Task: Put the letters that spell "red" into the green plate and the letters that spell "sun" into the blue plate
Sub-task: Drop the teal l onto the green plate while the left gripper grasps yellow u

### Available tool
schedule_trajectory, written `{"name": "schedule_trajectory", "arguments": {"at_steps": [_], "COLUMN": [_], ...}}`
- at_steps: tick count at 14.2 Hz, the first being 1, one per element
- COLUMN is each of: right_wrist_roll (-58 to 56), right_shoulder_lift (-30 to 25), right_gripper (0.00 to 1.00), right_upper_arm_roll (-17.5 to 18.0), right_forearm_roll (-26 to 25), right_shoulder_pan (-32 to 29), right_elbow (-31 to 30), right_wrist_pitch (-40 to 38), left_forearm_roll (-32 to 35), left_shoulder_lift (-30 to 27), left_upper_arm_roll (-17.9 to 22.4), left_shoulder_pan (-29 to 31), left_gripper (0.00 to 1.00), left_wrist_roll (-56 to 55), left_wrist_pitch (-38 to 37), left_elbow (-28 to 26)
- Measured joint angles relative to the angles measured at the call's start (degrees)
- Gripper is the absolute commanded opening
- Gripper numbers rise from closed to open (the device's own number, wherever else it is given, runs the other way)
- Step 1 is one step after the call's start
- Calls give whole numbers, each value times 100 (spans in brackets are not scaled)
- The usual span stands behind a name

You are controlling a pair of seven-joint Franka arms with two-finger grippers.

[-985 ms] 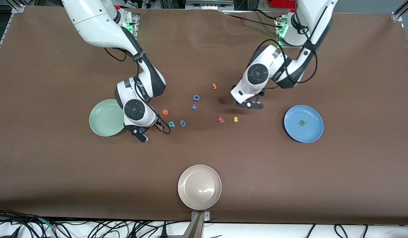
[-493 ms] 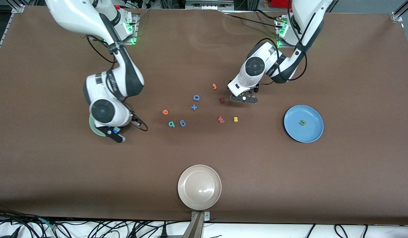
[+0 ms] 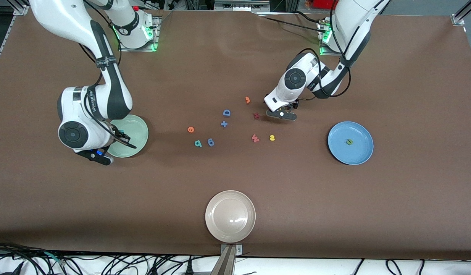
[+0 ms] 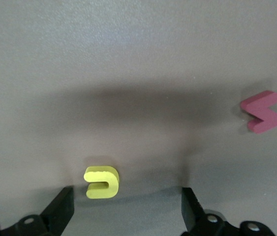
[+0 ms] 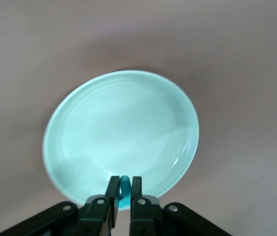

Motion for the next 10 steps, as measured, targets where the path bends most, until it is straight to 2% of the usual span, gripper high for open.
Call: {"name": "schedule_trajectory", "arguments": {"at_steps": [4, 7, 9, 10], "right_wrist_roll": [-195, -272, -299, -303], "right_shoulder_lift": [-2, -1, -1, -1], "right_gripper": [0, 0, 0, 17], "right_upper_arm_roll": [-60, -59, -59, -59], "right_forearm_roll": [33, 199, 227, 232], "right_shoulder_pan": [5, 17, 17, 17], "right_elbow": [-1078, -1441, -1478, -1478], "right_wrist_pitch": [1414, 1805, 1834, 1837], "left_forearm_roll": [1, 1, 2, 2], "left_shoulder_lift": [-7, -13, -14, -13], "left_upper_arm_roll": [15, 17, 17, 18], "left_shoulder_pan": [20, 32, 37, 39], "left_gripper": [87, 86, 81, 76], "left_wrist_roll": [0, 0, 0, 0], "left_wrist_pitch": [30, 66, 73, 73], "left_elbow": [13, 18, 18, 18]}}
